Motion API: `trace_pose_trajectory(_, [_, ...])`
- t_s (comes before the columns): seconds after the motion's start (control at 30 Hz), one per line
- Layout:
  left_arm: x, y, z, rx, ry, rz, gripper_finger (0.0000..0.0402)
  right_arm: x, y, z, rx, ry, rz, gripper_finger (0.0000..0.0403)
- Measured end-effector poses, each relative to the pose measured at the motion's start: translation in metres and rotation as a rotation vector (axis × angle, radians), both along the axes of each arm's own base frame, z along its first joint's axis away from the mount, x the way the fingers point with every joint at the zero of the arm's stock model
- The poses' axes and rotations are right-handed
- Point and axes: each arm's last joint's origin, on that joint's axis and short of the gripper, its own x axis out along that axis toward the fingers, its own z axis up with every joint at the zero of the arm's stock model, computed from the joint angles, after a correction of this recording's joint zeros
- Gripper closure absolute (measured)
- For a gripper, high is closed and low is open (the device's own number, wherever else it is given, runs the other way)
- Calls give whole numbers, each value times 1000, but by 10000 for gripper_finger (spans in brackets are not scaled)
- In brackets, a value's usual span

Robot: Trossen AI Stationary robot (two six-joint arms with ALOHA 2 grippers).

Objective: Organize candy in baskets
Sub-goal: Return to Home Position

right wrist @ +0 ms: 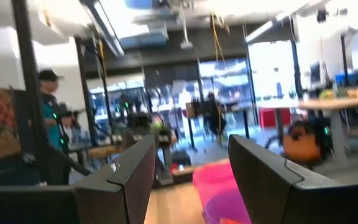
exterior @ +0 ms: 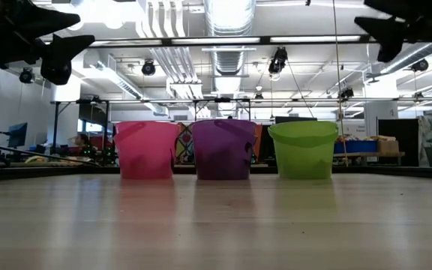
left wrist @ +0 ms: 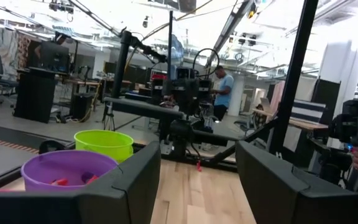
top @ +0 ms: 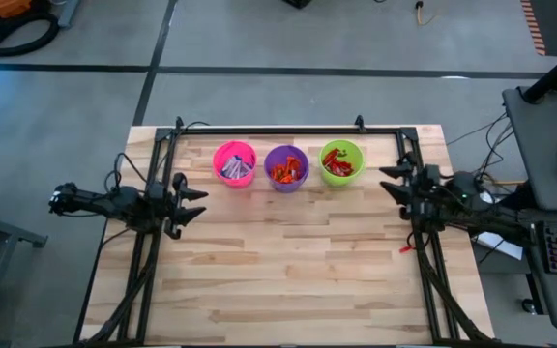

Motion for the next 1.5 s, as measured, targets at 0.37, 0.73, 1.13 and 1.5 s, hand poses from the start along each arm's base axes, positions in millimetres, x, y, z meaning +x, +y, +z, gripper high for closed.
trace_pose_trajectory(0.37, [1,-1,-1,187,28,31,210,16,-4,-45,-59,154,-33,207])
trace_pose_trajectory(0.73, [3,-1,-11,217,114,23,210,17,-6,-52,-24,174,-67,207])
trace_pose_trajectory(1.13, [5,-1,-14,192,154,15,210,18,-6,-58,63,223,-50,207])
trace_pose_trajectory(1.5, [5,-1,-14,192,154,16,210,18,-6,-59,64,227,-50,207])
